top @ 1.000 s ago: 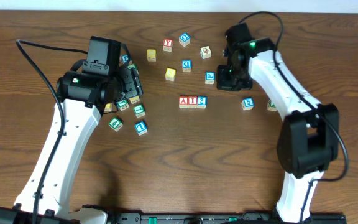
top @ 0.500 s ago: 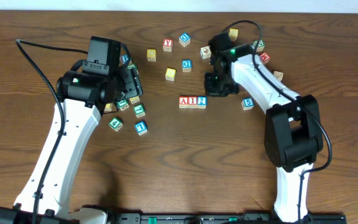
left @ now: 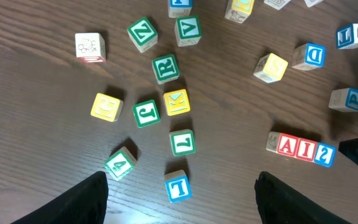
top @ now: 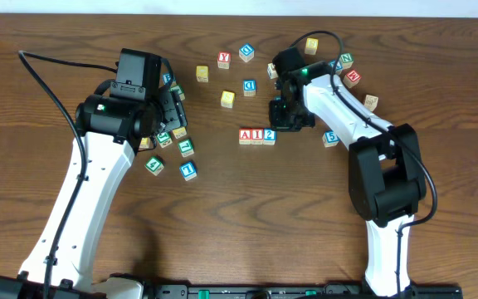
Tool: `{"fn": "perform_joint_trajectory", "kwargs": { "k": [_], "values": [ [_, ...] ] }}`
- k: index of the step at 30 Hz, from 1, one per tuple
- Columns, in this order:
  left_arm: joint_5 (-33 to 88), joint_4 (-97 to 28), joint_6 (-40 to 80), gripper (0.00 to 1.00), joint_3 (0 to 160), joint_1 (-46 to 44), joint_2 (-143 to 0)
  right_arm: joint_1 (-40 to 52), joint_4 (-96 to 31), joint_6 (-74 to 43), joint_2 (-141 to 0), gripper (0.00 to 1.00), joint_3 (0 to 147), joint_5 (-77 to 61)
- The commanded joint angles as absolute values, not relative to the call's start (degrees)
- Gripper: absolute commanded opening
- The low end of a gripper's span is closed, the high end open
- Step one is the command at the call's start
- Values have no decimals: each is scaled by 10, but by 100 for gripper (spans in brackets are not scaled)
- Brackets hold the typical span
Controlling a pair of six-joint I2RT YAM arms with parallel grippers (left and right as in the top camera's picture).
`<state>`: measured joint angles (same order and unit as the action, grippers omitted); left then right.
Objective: Spell out AI2
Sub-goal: 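Move the right gripper down toward the right end of the row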
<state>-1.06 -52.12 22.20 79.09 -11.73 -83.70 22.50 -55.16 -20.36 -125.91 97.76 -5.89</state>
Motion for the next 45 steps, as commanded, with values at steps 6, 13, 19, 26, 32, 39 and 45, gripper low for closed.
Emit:
{"fn": "perform_joint_trajectory", "kwargs": {
  "k": [6, 13, 19, 26, 32, 39, 45],
  "values": [
    [-24, -522, 214, 75, 786, -115, -842, 234, -551, -206, -1265, 1, 977, -55],
    [-24, -523, 214, 75, 786, -115, -842, 234, -552, -206, -1265, 1, 977, -61],
    [-25, -522, 214, 75, 786, -115, -842, 236, -551, -206, -1265, 1, 977, -62],
    [-25, -522, 214, 75, 786, -115, -842, 237, -548, -206, -1265, 1, 977, -67],
    [-25, -522, 214, 75, 786, -115, -842, 237, -545, -206, -1265, 1, 977, -72],
    [-25, -523, 214, 74, 786, -115, -842, 239, -536, -206, -1265, 1, 977, -81],
    [-27, -523, 214, 75, 786, -115, -842, 242, -533, -206, -1265, 1, 977, -81]
  ]
}}
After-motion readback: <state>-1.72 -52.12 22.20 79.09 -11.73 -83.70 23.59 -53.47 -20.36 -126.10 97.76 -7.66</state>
